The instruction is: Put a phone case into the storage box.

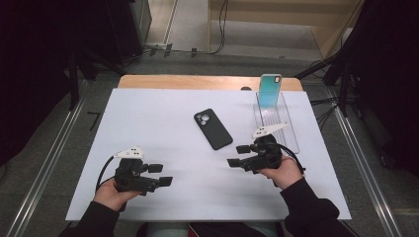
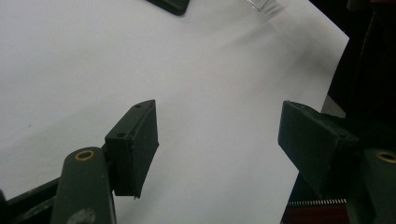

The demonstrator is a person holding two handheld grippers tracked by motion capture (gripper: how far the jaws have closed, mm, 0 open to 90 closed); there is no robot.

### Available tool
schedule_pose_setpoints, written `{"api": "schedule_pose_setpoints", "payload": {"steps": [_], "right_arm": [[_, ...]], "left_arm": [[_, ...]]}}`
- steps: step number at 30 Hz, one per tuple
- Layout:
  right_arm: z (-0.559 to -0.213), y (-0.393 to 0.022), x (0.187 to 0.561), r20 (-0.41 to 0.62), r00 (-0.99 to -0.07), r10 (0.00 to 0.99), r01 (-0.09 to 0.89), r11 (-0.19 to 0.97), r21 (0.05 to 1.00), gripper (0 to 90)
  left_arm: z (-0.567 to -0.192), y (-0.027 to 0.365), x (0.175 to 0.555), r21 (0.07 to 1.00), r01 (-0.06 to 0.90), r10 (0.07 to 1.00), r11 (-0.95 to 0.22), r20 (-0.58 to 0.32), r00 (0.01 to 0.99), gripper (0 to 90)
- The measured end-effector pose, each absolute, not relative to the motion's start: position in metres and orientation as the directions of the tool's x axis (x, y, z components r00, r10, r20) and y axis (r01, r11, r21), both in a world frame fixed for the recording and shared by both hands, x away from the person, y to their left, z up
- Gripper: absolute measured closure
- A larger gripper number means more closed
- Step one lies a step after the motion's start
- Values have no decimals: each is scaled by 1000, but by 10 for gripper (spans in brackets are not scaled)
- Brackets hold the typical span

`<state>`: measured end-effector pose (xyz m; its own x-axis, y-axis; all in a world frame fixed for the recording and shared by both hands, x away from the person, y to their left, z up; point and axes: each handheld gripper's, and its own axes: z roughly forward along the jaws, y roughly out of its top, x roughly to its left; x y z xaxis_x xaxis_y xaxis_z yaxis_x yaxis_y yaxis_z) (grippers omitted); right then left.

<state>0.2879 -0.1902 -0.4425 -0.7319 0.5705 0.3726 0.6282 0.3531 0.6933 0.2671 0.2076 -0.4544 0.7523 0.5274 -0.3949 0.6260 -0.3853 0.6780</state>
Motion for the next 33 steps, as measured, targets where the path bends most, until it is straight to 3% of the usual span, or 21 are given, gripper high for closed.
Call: {"api": "schedule_pose_setpoints", "payload": {"steps": [6, 13, 23, 33], "right_arm": [[-446, -213, 270, 390, -729, 563, 634, 339, 695, 256], [-450, -236, 254, 371, -718, 589, 635, 337, 694, 156], [-463, -265, 239, 355, -683, 638, 662, 337, 669, 155], [-453, -257, 244, 367, -680, 635, 665, 323, 674, 155]], "left_arm": [[-455, 206, 269, 680, 626, 522, -383, -399, 754, 289], [-455, 203, 271, 684, 616, 514, -390, -393, 762, 289], [-457, 202, 271, 682, 619, 512, -389, -398, 761, 289], [-458, 201, 272, 682, 624, 511, -382, -406, 757, 289]]}}
